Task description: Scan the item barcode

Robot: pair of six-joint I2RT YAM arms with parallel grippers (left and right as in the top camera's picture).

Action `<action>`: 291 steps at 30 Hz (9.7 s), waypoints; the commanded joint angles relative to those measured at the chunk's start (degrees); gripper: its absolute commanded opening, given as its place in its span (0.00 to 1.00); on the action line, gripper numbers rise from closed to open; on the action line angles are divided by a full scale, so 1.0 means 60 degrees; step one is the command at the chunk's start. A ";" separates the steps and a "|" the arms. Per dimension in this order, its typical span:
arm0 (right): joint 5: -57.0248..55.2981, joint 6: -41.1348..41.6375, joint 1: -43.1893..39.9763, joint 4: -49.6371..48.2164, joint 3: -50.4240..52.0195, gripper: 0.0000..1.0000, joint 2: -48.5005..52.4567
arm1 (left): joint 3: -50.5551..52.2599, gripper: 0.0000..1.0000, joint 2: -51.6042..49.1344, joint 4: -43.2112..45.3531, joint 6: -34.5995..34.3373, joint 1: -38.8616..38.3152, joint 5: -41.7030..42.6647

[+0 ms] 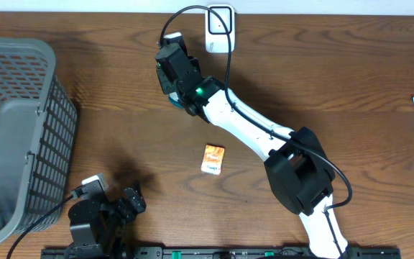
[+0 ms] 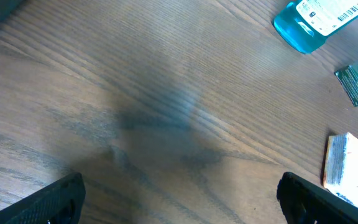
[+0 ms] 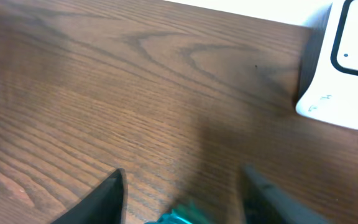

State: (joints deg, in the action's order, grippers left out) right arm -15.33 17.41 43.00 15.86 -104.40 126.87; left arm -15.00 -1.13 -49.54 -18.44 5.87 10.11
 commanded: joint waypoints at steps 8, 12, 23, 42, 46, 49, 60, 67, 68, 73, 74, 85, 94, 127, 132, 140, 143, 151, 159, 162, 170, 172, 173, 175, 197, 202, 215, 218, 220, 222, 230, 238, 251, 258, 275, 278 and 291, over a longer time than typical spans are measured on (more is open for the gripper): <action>-0.0084 -0.0182 0.0087 0.0073 -0.0091 0.99 -0.0539 | 0.0127 0.98 0.0025 -0.0313 0.0022 -0.0036 -0.0087; 0.0823 -0.1096 0.0109 0.0463 -0.0091 0.99 -0.1169 | 0.0127 0.98 0.0025 -0.0313 0.0022 -0.0036 -0.0087; 0.2331 -0.3337 -0.0393 0.3096 -0.0036 0.99 -0.1381 | 0.0127 0.98 0.0025 -0.0313 0.0022 -0.0036 -0.0087; 0.3865 -0.3989 -0.0725 0.1985 -0.0007 0.99 -0.0200 | 0.0127 0.98 0.0025 -0.0313 0.0022 -0.0036 -0.0087; 0.3861 -0.3989 -0.0750 0.1774 -0.0007 0.99 0.0117 | 0.0127 0.98 0.0025 -0.0313 0.0022 -0.0036 -0.0087; 0.3865 -0.4054 -0.0761 0.1606 -0.0007 0.99 0.0222 | 0.0127 0.98 0.0025 -0.0313 0.0022 -0.0036 -0.0087; 0.3836 -0.4269 -0.0761 0.1173 -0.0007 0.44 0.0288 | 0.0127 0.98 0.0025 -0.0313 0.0022 -0.0036 -0.0087; 0.3832 -0.4273 -0.0790 0.1137 -0.0007 0.44 0.0284 | 0.0127 0.98 0.0025 -0.0313 0.0022 -0.0036 -0.0091; 0.3832 -0.4266 -0.0787 0.1151 -0.0011 0.53 0.0273 | 0.0127 0.98 0.0025 -0.0313 0.0022 -0.0036 -0.0087; 0.3825 -0.3883 -0.0812 0.1570 -0.0011 0.99 -0.0120 | 0.0127 0.98 0.0025 -0.0313 0.0022 -0.0036 -0.0087; 0.3829 -0.3869 -0.0816 0.1792 -0.0011 0.99 -0.0280 | 0.0127 0.98 0.0025 -0.0313 0.0022 -0.0036 -0.0087; 0.3796 -0.3876 -0.0809 0.5118 0.0117 0.99 -0.3089 | 0.0127 0.98 0.0025 -0.0313 0.0022 -0.0036 -0.0087; 0.3286 -0.3439 -0.0659 0.1738 0.5085 0.99 -0.6167 | 0.0127 0.98 0.0025 -0.0313 0.0022 -0.0036 -0.0087; 0.4615 -0.3308 -0.1235 -0.3821 0.2390 0.98 -0.0452 | 0.0127 0.98 0.0025 -0.0313 0.0022 -0.0036 -0.0087; 0.4903 -0.3395 -0.1206 -0.3861 0.2390 0.96 -0.0444 | 0.0127 0.98 0.0025 -0.0313 0.0022 -0.0036 -0.0087; 0.4911 -0.3483 -0.1093 -0.4040 0.2390 0.96 -0.0259 | 0.0127 0.98 0.0025 -0.0313 0.0022 -0.0036 -0.0087; 0.4907 -0.3486 -0.0976 -0.4149 0.2390 0.95 -0.0171 | 0.0127 0.98 0.0025 -0.0313 0.0022 -0.0036 -0.0087; 0.4677 -0.3486 -0.0925 -0.4288 0.2382 0.89 0.0098 | 0.0127 0.98 0.0025 -0.0313 0.0022 -0.0036 -0.0087; 0.4619 -0.3563 -0.0980 -0.4280 0.2135 0.79 0.0102 | 0.0127 0.98 0.0025 -0.0313 0.0022 -0.0036 -0.0087; 0.4666 -0.3697 -0.0973 -0.4167 0.2007 0.76 0.0106 | 0.0127 0.98 0.0025 -0.0313 0.0022 -0.0036 -0.0087; 0.4692 -0.4044 -0.0947 -0.3727 0.1953 0.69 0.0127 | 0.0127 0.98 0.0025 -0.0313 0.0022 -0.0036 -0.0087; 0.4692 -0.4135 -0.0947 -0.3672 0.1953 0.70 0.0131 | 0.0127 0.98 0.0025 -0.0313 0.0022 -0.0036 -0.0087; 0.4688 -0.4142 -0.0947 -0.3676 0.1953 0.70 0.0131 | 0.0127 0.98 0.0025 -0.0313 0.0022 -0.0036 -0.0087; 0.4688 -0.4171 -0.0947 -0.3712 0.1938 0.69 0.0131 | 0.0127 0.98 0.0025 -0.0313 0.0022 -0.0036 -0.0091; 0.5187 -0.4371 -0.0925 -0.0725 -0.0251 0.01 0.0648 | 0.0127 0.98 0.0025 -0.0313 0.0022 -0.0036 -0.0087; 0.5901 -0.4091 -0.1228 0.1330 -0.0984 0.01 0.0036 | 0.0127 0.98 0.0025 -0.0313 0.0022 -0.0036 -0.0087; 1.0429 -0.5705 -0.2838 0.8120 -0.1045 0.01 -0.3472 | 0.0127 0.98 0.0025 -0.0313 0.0022 -0.0036 -0.0087; 1.1941 -0.7679 -0.3173 1.0040 -0.1042 0.01 -0.3821 | 0.0127 0.98 0.0025 -0.0313 0.0022 -0.0036 -0.0087; 1.2622 -0.8987 -0.3275 1.1402 -0.1042 0.01 -0.3916 | 0.0127 0.98 0.0025 -0.0313 0.0022 -0.0036 -0.0087; 1.3060 -1.0652 -0.3282 1.2976 -0.1035 0.01 -0.3934 | 0.0127 0.98 0.0025 -0.0313 0.0022 -0.0036 -0.0087; 1.3384 -1.1398 -0.2550 1.3573 0.0011 0.01 -0.4003 | 0.0127 0.98 0.0025 -0.0313 0.0022 -0.0036 -0.0087; 1.3067 -1.1475 -0.2102 1.3034 0.0459 0.01 -0.4003 | 0.0127 0.98 0.0025 -0.0313 0.0022 -0.0036 -0.0087; 0.3107 -0.3774 -0.1716 0.6827 0.0459 0.01 -0.3803 | 0.0127 0.98 0.0025 -0.0313 0.0022 -0.0036 -0.0087; 0.0390 -0.4284 -0.1708 0.4991 0.0455 0.07 -0.2871 | 0.0127 0.98 0.0025 -0.0313 0.0022 -0.0036 -0.0087; -0.6838 -1.0888 -0.1796 -0.3104 -0.1774 0.09 0.1585 | 0.0127 0.98 0.0025 -0.0313 0.0022 -0.0036 -0.0091; -0.6881 -1.1205 -0.1803 -0.3319 -0.3508 0.09 0.2776 | 0.0127 0.98 0.0025 -0.0313 0.0022 -0.0036 -0.0091; -0.5719 -1.0400 -0.1829 -0.3322 -0.4983 0.09 0.3785 | 0.0127 0.98 0.0025 -0.0313 0.0022 -0.0036 -0.0087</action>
State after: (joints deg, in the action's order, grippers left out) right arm -48.62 -45.91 32.47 -3.44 -131.72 149.86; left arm -15.03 -1.13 -49.54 -18.44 5.87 10.11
